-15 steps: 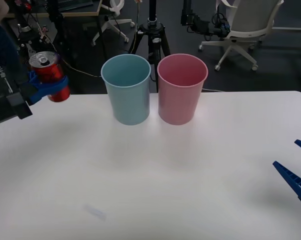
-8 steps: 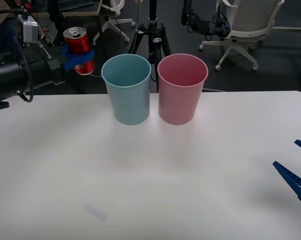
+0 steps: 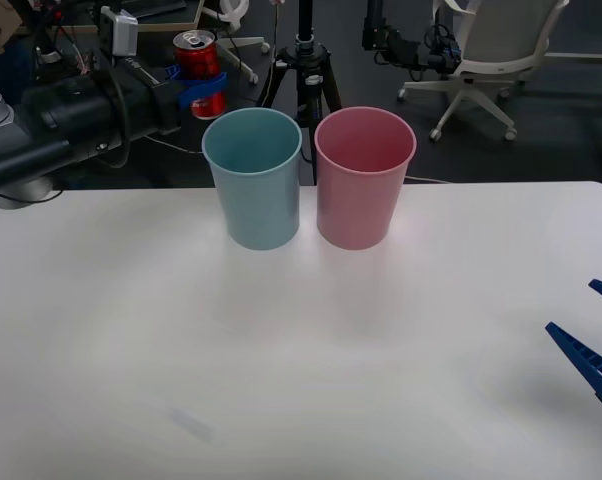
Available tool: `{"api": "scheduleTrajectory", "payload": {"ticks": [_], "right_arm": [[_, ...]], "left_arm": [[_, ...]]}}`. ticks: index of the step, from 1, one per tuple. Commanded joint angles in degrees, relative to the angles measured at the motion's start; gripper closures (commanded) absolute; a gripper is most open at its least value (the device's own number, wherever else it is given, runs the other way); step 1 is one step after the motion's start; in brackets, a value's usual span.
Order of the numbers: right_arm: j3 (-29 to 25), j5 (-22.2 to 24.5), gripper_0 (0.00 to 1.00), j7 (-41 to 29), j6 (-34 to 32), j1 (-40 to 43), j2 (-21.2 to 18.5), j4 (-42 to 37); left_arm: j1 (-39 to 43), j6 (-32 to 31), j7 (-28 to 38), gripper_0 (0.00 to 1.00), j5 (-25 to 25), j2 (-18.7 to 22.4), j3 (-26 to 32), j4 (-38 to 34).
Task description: Grasp the object on the table and drop it into the matching bin: aluminum can to the light blue bin, PET bottle to the pink bin.
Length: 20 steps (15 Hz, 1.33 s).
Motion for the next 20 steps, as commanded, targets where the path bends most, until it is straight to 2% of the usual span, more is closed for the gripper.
{"api": "scheduleTrajectory", "payload": {"ticks": [1, 5, 10, 11, 12, 13, 14, 20], "right_arm": [[0.0, 0.0, 0.0, 0.0, 0.0, 0.0, 0.0, 0.0], [0.0, 0.0, 0.0, 0.0, 0.0, 0.0, 0.0, 0.0], [0.0, 0.0, 0.0, 0.0, 0.0, 0.0, 0.0, 0.0], [0.0, 0.0, 0.0, 0.0, 0.0, 0.0, 0.0, 0.0], [0.0, 0.0, 0.0, 0.0, 0.0, 0.0, 0.0, 0.0], [0.0, 0.0, 0.0, 0.0, 0.0, 0.0, 0.0, 0.0], [0.0, 0.0, 0.0, 0.0, 0.0, 0.0, 0.0, 0.0], [0.0, 0.0, 0.0, 0.0, 0.0, 0.0, 0.0, 0.0]], "left_arm": [[-1.95, -0.03, -0.15, 1.0, -1.62, -3.89, 0.01, 5.03], [-3.62, 0.24, -1.2, 1.0, -1.71, -8.2, 0.01, 9.34], [-3.62, 1.56, -1.82, 1.0, -1.8, -9.43, 0.01, 9.43], [-3.62, 1.73, -1.82, 0.87, -1.8, -9.6, 0.09, 9.52], [-3.62, 1.91, -1.9, 0.48, -1.8, -9.69, 0.01, 9.52], [-3.62, 2.08, -1.99, 0.19, -1.8, -9.78, 0.01, 9.52], [-3.62, 2.08, -2.17, 0.0, -1.8, -9.78, 0.01, 9.52], [-3.62, 2.08, -2.78, 0.0, -1.8, -10.22, 0.01, 9.43]]}}
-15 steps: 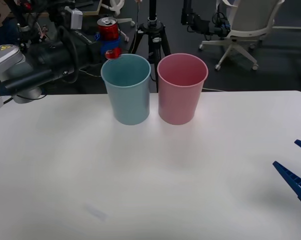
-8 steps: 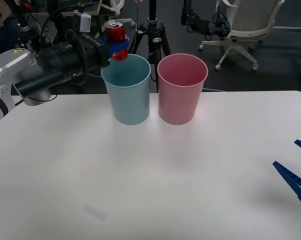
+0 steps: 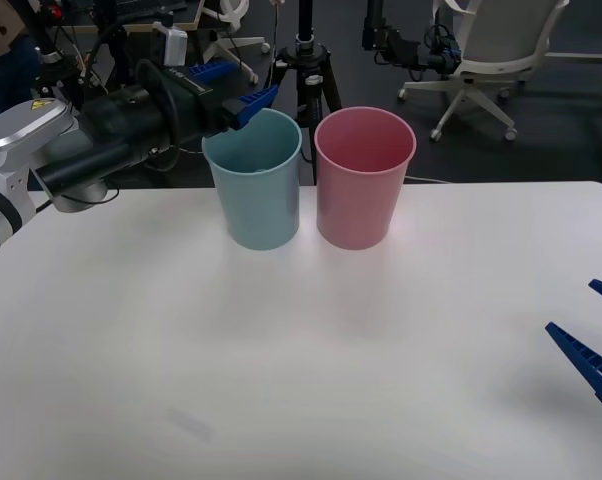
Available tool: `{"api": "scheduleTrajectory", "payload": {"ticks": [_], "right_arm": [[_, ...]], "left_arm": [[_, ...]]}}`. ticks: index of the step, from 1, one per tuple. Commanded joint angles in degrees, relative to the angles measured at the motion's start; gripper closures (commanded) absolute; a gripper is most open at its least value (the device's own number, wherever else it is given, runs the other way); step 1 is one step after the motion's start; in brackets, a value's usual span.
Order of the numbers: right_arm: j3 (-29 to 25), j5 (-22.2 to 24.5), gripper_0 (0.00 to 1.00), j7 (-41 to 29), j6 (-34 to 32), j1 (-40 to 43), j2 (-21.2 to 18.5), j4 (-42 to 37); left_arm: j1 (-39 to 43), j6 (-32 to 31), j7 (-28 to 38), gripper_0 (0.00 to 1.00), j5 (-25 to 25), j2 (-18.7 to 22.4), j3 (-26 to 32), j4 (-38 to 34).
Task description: Grasp the object on the table and drop it into the matching bin: aluminum can to the light blue bin, PET bottle to the pink bin.
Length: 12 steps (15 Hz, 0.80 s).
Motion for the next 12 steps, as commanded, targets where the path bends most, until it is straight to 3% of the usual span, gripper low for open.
{"api": "scheduleTrajectory", "payload": {"ticks": [1, 8, 12], "right_arm": [[0.0, 0.0, 0.0, 0.0, 0.0, 0.0, 0.0, 0.0], [0.0, 0.0, 0.0, 0.0, 0.0, 0.0, 0.0, 0.0], [0.0, 0.0, 0.0, 0.0, 0.0, 0.0, 0.0, 0.0]], "left_arm": [[0.0, -0.02, 0.02, 0.0, -0.1, -0.27, -0.04, -0.02], [0.0, -0.99, 0.02, 0.0, -0.1, -0.63, -0.04, -0.02], [0.18, -3.98, -0.5, 0.0, 0.78, 2.45, -0.04, -0.02]]}}
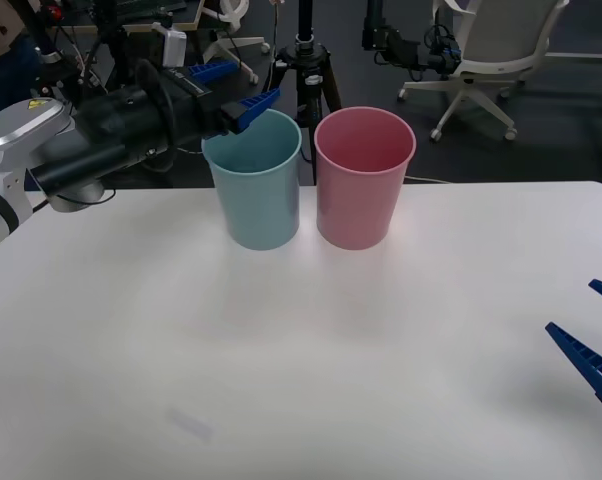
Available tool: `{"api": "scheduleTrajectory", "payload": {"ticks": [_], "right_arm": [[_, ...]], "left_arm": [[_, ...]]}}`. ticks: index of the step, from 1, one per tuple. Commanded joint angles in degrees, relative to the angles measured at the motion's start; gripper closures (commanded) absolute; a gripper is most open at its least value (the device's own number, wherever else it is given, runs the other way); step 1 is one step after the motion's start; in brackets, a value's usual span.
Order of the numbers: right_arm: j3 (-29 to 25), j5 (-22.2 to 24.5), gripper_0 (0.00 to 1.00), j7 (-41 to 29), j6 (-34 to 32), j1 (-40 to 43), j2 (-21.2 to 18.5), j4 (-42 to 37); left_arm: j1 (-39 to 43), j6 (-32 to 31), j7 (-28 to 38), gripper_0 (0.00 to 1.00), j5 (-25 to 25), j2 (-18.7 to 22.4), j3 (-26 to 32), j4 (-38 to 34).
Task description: Grasp the object on the table and drop it into the matching bin: aluminum can to the light blue bin, PET bottle to the pink bin.
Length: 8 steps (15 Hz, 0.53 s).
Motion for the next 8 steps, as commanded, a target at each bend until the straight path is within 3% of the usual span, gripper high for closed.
{"api": "scheduleTrajectory", "payload": {"ticks": [1, 4, 8], "right_arm": [[0.0, 0.0, 0.0, 0.0, 0.0, 0.0, 0.0, 0.0], [0.0, 0.0, 0.0, 0.0, 0.0, 0.0, 0.0, 0.0], [0.0, 0.0, 0.0, 0.0, 0.0, 0.0, 0.0, 0.0]], "left_arm": [[0.55, -2.51, -0.43, 0.0, 1.96, 2.7, 0.0, -0.1], [3.01, -3.39, -0.78, 0.0, 4.43, 6.48, 0.0, -3.26], [10.31, -3.39, -0.7, 0.0, 10.14, 15.98, 0.0, -14.68]]}}
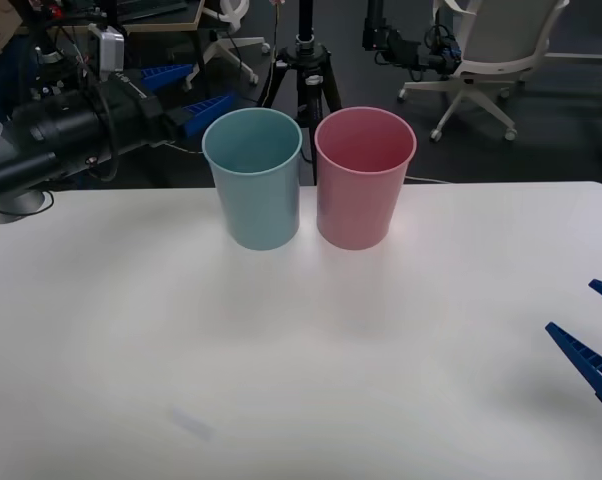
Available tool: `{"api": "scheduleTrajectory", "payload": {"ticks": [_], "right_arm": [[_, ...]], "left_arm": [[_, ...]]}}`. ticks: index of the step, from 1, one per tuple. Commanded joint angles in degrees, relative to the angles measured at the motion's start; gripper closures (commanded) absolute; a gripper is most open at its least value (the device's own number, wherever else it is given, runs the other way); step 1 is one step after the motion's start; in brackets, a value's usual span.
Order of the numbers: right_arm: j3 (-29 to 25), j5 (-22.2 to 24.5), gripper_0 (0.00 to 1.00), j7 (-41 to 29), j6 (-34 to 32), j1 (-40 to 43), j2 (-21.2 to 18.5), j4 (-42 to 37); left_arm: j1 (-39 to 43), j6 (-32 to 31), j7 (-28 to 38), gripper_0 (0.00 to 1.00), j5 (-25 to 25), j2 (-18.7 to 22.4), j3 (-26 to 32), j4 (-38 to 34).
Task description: Grasp the object on the table and drop it into the matching bin: aluminum can to the light blue bin, PET bottle to the pink bin.
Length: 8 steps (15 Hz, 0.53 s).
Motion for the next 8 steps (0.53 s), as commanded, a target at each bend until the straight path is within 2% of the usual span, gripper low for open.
{"api": "scheduleTrajectory", "payload": {"ticks": [1, 4, 6, 8], "right_arm": [[0.0, 0.0, 0.0, 0.0, 0.0, 0.0, 0.0, 0.0], [0.0, 0.0, 0.0, 0.0, 0.0, 0.0, 0.0, 0.0], [0.0, 0.0, 0.0, 0.0, 0.0, 0.0, 0.0, 0.0], [0.0, 0.0, 0.0, 0.0, 0.0, 0.0, 0.0, 0.0]], "left_arm": [[5.21, -0.01, -0.24, 0.0, 4.51, 6.75, 0.0, -7.85], [9.86, -0.45, -0.85, 0.0, 8.82, 12.99, 0.09, -13.48], [12.15, -2.56, -1.38, 0.0, 9.78, 14.14, 1.41, -13.48], [18.04, -3.09, -1.99, 0.0, 7.94, 13.96, 7.12, -14.71]]}}
